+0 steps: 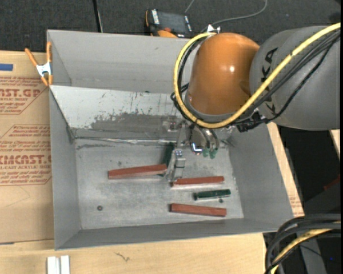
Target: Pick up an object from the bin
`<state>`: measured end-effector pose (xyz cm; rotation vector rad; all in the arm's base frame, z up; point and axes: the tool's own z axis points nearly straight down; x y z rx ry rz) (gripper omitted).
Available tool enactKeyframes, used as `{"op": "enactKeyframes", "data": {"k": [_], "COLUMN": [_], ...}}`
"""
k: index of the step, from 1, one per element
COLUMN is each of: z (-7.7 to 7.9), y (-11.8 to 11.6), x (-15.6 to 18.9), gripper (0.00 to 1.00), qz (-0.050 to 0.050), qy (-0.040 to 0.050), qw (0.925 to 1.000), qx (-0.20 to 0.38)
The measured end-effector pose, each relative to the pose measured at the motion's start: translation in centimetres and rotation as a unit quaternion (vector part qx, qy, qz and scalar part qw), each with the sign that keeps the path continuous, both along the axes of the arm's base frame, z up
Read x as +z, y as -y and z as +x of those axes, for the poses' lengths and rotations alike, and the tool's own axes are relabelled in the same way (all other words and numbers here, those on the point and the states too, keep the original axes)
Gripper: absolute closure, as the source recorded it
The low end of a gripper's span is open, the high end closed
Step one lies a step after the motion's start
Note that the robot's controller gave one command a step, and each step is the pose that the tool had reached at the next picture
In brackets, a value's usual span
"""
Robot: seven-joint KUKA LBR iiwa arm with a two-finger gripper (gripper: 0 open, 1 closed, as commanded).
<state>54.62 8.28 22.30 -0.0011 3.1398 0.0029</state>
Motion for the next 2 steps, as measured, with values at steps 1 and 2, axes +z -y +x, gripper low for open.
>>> {"op": "enactKeyframes", "data": {"k": [1,2], "z": [0.57,0.78], "y": [2.7,2.6], "x": [-14.71,-14.29], "gripper": [0.0,1.0], "qz": [-0.001,-0.001], "qy": [-0.0042,-0.0007], "qw": [0.9998,0.9998], "qx": [0.019,0.02]}}
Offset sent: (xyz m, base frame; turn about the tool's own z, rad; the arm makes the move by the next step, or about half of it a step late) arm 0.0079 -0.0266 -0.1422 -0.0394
